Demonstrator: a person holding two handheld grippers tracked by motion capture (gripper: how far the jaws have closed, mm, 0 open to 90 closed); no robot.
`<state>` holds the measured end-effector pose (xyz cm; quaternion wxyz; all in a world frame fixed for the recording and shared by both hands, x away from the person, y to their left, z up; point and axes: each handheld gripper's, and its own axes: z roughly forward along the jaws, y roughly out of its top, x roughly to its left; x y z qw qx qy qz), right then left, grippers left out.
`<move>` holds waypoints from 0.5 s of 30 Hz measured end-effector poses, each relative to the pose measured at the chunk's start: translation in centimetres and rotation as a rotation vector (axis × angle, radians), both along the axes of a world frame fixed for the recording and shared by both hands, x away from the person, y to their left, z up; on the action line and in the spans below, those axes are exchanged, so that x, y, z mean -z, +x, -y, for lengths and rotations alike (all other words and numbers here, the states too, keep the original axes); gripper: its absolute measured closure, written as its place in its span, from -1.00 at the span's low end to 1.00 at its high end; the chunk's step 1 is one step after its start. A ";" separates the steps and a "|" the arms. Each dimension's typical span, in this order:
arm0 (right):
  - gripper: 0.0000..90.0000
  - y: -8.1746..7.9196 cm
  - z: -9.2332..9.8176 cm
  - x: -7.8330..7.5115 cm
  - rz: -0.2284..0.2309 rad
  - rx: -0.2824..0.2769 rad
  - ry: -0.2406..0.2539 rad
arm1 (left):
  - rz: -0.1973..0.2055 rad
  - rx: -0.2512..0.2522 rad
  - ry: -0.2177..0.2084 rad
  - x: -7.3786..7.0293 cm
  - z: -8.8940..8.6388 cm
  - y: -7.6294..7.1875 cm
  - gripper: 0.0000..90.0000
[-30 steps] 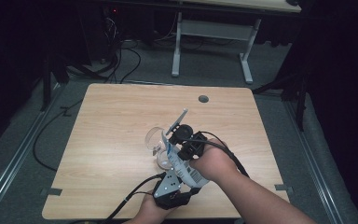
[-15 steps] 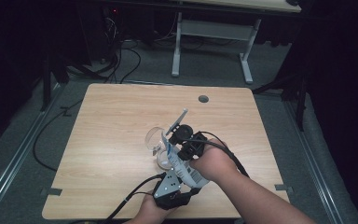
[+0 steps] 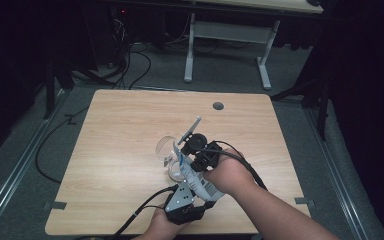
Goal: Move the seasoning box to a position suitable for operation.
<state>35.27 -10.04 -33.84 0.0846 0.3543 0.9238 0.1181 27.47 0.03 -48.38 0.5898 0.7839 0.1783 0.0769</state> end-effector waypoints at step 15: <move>0.99 0.0 -0.1 0.0 -0.002 0.001 -0.001 | -0.001 0.002 -0.002 0.0 0.0 0.0 0.37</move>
